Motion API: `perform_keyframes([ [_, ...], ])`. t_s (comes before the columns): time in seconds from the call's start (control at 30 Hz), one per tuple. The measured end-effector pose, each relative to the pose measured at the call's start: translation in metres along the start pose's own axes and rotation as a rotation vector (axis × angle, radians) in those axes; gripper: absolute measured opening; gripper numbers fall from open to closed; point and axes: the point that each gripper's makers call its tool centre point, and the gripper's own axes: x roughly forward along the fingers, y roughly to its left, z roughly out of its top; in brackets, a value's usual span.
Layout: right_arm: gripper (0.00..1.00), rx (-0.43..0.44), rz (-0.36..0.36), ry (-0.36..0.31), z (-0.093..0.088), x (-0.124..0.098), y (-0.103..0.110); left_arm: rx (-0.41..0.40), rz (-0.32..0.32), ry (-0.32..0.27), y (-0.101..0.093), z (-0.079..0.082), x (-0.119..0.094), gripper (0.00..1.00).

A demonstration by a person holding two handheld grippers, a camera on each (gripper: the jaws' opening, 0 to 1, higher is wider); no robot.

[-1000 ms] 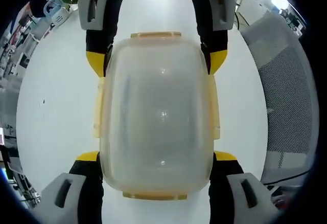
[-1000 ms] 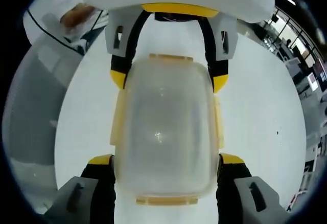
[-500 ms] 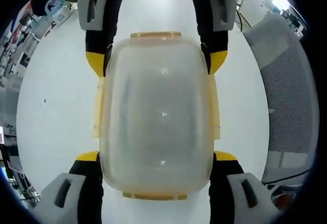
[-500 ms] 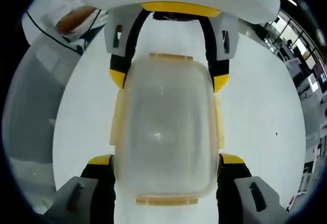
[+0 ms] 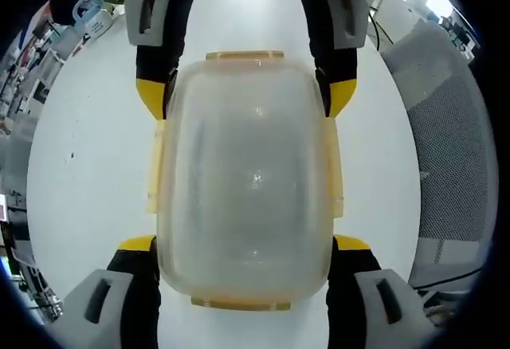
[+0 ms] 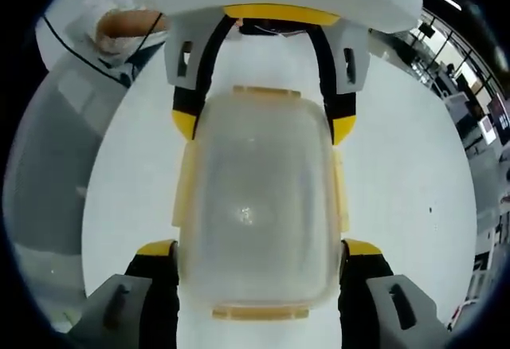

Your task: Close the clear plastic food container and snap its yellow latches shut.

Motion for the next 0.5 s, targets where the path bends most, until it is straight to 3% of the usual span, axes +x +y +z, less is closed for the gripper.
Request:
perform_keyframes([
  [0.2, 0.84, 0.010, -0.001, -0.004, 0.0009, -0.0005, 0.0010, 0.009, 0.014, -0.015, 0.0006, 0.0015, -0.0025, 0.93],
  [0.3, 0.84, 0.021, -0.008, -0.033, 0.0030, -0.0019, 0.0010, -0.015, 0.022, -0.044, 0.0037, 0.0040, -0.0047, 0.98],
  [0.5, 0.91, 0.077, -0.044, -0.113, 0.0089, -0.0080, -0.0051, -0.032, 0.011, -0.060, 0.0006, 0.0021, -0.0058, 0.99],
])
